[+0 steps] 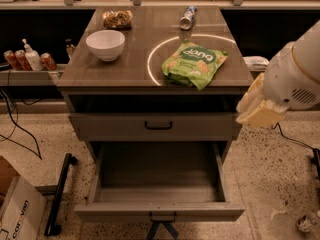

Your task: Close middle drawer

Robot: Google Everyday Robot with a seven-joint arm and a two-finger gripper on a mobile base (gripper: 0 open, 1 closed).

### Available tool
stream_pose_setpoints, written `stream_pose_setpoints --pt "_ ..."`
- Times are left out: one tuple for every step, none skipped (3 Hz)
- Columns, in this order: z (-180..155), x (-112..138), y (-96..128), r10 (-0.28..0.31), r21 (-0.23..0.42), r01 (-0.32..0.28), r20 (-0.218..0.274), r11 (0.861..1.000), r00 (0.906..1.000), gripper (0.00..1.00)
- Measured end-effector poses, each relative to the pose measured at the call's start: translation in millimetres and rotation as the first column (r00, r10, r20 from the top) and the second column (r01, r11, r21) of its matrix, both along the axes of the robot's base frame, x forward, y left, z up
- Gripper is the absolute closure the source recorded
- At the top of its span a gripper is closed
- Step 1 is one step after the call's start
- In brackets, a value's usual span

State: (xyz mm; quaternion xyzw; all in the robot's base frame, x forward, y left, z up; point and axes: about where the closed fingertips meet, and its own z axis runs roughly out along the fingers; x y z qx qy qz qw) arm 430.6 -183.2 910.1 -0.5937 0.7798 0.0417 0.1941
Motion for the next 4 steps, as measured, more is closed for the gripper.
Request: stream_pose_setpoints --pt "-56.9 -20.7 21.7 0.024 0.122 -0.019 -0.046 0.992 0.9986 0.95" --pt "-110.7 -29.9 24.8 0.051 0.152 -0.041 -0.064 0.987 0.9967 1.0" --pt "-110.2 -30.3 25.1 0.051 0.148 -0.041 -0.061 0.988 0.9968 1.0" --pt "-129.2 -32.0 32.8 0.053 0.146 -0.04 -0.081 0.988 0.9953 1.0"
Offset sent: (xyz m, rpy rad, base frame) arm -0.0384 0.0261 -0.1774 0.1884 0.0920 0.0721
